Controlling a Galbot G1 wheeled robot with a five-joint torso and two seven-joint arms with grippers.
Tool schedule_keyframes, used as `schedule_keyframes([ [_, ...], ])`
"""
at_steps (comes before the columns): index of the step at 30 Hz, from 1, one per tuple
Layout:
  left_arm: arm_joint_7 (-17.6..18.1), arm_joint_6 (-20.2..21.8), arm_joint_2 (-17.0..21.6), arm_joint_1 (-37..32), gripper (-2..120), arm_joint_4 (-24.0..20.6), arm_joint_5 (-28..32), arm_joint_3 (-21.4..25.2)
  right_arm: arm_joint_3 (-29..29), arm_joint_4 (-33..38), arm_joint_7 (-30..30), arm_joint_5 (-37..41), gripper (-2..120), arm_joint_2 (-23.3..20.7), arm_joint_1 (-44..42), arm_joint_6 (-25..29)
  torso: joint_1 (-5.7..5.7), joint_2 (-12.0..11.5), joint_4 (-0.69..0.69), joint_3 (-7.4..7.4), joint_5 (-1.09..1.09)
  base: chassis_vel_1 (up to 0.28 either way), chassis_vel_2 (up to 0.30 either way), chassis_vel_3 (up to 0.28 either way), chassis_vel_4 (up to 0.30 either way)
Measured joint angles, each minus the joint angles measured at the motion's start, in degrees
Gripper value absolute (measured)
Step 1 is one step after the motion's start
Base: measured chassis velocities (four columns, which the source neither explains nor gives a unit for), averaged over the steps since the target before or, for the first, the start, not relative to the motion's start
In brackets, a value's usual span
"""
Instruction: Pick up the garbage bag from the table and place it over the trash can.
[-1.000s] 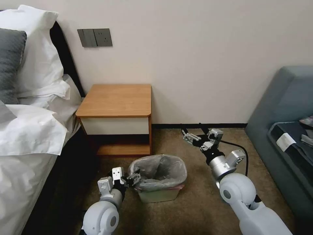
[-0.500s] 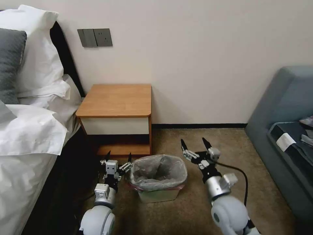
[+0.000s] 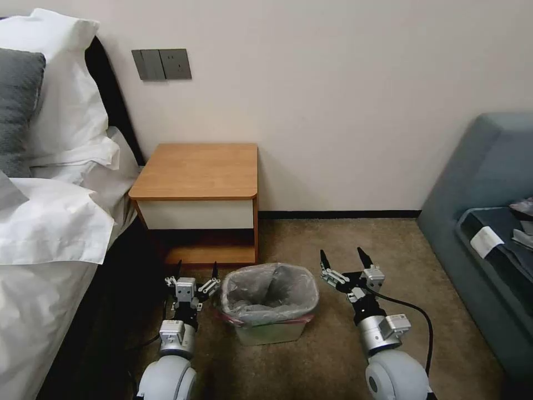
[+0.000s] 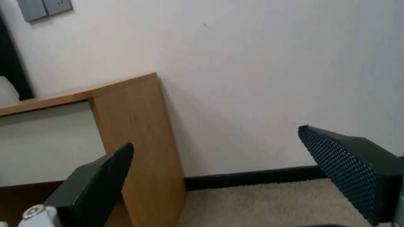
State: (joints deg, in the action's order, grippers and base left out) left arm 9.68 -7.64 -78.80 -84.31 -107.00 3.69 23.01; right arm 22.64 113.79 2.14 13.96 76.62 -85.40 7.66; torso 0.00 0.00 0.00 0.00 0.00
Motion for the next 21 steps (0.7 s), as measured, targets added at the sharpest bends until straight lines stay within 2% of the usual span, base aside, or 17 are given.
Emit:
schedule_keyframes([
  [21, 0.1, 0.4, 0.0, 0.0, 99, -0.2, 0.3, 0.0, -0.1, 0.0, 0.0, 0.4, 100, -0.1, 0.2, -0.2, 0.0, 0.0, 0.0, 0.0, 0.0, 0.0, 0.0, 0.0, 0.0],
])
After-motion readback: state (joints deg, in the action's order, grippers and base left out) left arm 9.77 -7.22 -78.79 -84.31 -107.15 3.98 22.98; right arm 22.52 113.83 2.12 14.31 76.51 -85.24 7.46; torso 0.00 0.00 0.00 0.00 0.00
